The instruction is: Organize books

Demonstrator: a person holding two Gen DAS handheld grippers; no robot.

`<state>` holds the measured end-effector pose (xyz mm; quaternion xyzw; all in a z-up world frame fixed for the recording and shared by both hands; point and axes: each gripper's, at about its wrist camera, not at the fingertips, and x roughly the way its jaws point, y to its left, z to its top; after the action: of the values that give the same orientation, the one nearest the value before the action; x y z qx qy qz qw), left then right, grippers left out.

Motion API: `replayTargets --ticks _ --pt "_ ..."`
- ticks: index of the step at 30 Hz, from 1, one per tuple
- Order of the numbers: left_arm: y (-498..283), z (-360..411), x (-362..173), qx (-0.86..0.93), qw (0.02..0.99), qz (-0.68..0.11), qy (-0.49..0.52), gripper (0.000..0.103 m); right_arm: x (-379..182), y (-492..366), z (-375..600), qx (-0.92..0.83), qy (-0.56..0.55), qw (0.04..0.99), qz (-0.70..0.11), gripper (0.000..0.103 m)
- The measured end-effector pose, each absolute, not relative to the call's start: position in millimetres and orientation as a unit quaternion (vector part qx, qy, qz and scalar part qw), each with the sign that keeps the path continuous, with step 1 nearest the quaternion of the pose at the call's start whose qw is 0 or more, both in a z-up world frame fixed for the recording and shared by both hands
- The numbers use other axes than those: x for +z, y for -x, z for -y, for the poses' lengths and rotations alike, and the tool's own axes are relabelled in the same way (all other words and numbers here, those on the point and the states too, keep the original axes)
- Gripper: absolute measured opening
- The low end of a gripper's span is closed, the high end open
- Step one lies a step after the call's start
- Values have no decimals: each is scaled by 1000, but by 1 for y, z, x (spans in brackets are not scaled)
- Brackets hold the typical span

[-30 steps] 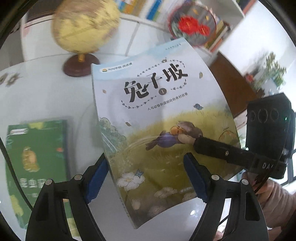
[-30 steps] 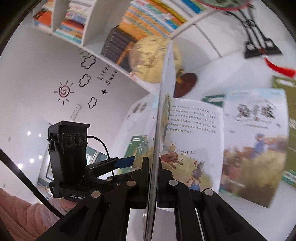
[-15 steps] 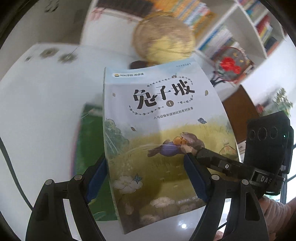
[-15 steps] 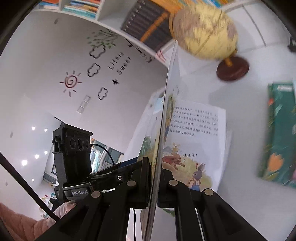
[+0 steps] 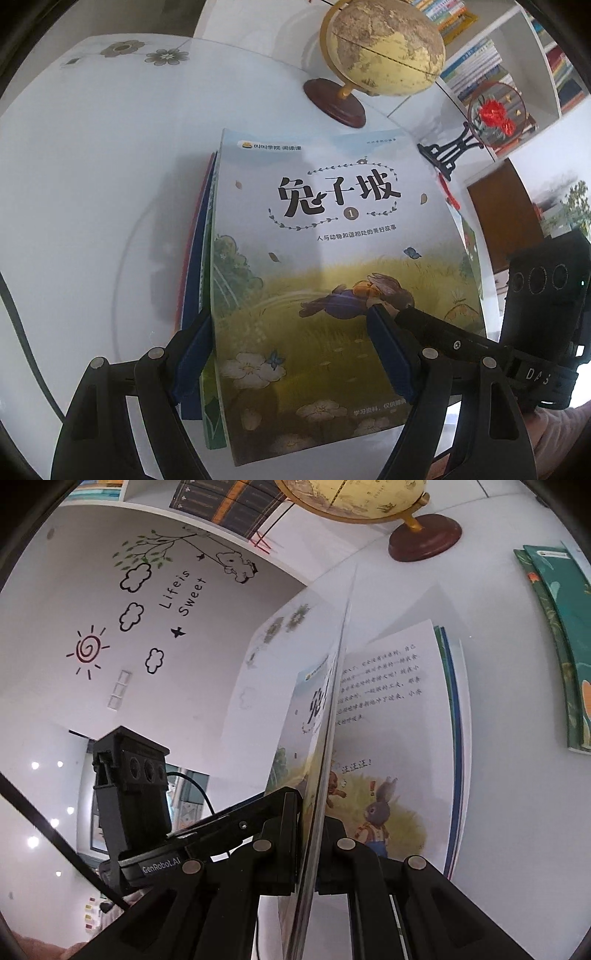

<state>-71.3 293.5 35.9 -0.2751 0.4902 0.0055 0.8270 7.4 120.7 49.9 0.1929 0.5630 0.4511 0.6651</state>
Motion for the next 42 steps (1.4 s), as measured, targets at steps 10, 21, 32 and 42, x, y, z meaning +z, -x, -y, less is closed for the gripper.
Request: replayTargets --ticks 10,21,32,42 --pt "67 -287 38 7 830 -504 240 79 36 -2 -113 404 -221 670 -582 9" --pt "68 -293 42 43 813 -525 249 81 34 -9 -92 349 -200 689 -603 48" --pt "98 -311 59 112 813 -502 273 81 33 -11 -94 353 -192 674 -620 55" --pt "116 -299 67 142 811 -492 284 81 29 -16 -99 375 -184 646 -639 56"
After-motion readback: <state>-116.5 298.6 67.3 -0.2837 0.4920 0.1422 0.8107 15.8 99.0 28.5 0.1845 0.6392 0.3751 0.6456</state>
